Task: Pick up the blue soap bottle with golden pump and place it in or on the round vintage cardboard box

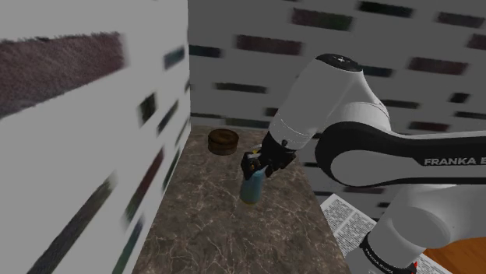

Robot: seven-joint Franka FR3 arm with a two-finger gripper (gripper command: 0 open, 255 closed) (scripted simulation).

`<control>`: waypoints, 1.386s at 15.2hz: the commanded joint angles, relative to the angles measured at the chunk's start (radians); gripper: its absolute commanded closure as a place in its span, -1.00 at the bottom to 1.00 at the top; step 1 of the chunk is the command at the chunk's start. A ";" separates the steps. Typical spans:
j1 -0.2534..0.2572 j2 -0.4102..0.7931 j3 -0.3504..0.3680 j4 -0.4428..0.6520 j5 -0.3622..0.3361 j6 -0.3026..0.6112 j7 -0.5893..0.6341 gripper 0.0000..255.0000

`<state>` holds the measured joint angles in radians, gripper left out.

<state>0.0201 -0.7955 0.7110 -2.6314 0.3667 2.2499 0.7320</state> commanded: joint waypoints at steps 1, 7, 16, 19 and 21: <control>-0.001 -0.010 -0.016 0.019 -0.008 -0.029 -0.005 1.00; -0.026 0.001 -0.052 0.078 -0.036 -0.078 -0.029 1.00; -0.207 0.259 -0.099 0.222 -0.147 0.029 -0.154 1.00; -0.263 0.354 -0.103 0.290 -0.193 0.051 -0.179 1.00; -0.299 0.420 -0.103 0.342 -0.227 0.060 -0.190 1.00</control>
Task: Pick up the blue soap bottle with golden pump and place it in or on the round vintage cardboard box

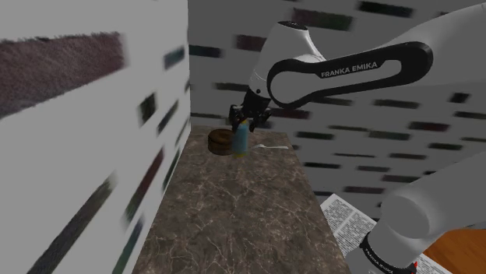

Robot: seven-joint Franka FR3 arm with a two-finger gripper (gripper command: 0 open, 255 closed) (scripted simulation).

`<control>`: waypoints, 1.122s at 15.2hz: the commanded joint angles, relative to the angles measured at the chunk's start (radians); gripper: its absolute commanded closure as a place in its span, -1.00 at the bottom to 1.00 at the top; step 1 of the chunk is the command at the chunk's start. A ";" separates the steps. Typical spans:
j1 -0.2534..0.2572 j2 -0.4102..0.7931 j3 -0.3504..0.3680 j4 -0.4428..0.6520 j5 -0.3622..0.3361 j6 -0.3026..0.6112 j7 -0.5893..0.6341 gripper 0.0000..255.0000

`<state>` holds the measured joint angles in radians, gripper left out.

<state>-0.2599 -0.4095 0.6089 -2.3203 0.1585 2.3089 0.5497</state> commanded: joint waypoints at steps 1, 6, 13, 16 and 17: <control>-0.036 0.068 -0.001 0.058 -0.036 0.005 -0.011 1.00; -0.108 0.243 0.005 0.213 -0.141 0.004 -0.015 1.00; -0.145 0.509 -0.005 0.485 -0.309 -0.050 0.001 1.00; -0.132 0.628 -0.022 0.628 -0.373 -0.094 0.001 1.00; -0.125 0.668 -0.029 0.679 -0.393 -0.111 0.000 1.00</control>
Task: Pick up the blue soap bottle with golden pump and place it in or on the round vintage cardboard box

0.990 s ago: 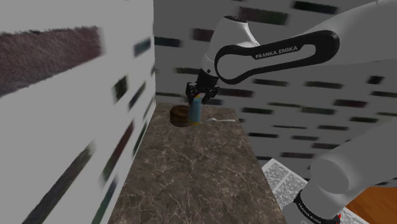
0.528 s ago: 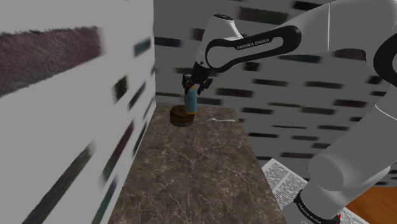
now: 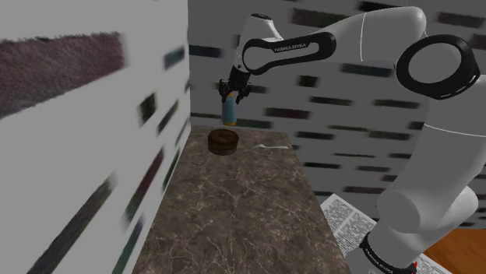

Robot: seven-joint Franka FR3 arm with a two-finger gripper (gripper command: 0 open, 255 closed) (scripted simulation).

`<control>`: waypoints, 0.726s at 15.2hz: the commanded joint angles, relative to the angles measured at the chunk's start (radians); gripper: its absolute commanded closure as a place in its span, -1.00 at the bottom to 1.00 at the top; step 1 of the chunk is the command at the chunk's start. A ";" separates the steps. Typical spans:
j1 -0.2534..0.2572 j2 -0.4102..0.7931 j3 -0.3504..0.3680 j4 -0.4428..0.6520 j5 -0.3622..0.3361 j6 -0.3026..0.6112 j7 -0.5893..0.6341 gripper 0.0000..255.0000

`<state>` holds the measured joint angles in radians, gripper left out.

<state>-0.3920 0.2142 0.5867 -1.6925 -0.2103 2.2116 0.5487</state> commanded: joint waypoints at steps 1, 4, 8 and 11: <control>0.016 0.085 -0.013 0.106 -0.043 -0.032 -0.002 1.00; 0.045 0.195 -0.034 0.260 -0.085 -0.088 -0.016 1.00; 0.041 0.198 -0.039 0.212 -0.092 -0.037 -0.008 1.00; 0.040 0.204 -0.043 0.179 -0.099 0.000 -0.001 1.00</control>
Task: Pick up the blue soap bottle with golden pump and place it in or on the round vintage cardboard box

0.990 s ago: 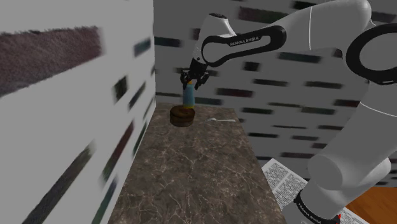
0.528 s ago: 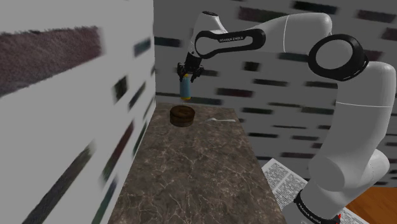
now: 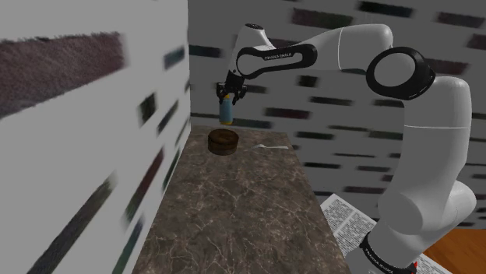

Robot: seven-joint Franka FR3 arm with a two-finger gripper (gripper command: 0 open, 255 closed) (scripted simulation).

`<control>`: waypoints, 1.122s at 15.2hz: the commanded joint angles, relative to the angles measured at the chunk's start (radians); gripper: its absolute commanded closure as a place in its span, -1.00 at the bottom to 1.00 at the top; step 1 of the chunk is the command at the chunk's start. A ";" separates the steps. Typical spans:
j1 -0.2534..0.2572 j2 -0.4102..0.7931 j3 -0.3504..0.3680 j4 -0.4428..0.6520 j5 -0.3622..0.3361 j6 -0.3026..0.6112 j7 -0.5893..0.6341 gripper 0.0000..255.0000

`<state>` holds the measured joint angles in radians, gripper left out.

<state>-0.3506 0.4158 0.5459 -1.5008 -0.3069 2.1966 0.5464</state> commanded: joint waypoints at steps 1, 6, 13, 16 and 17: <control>-0.002 0.004 -0.003 -0.023 -0.005 0.027 0.004 1.00; -0.002 0.019 -0.012 -0.070 -0.021 0.086 0.018 1.00; 0.002 0.041 -0.024 -0.113 -0.043 0.149 0.035 1.00; 0.002 0.041 -0.024 -0.113 -0.043 0.149 0.035 1.00; 0.002 0.041 -0.024 -0.113 -0.043 0.149 0.035 1.00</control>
<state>-0.3482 0.4567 0.5219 -1.6141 -0.3495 2.3451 0.5817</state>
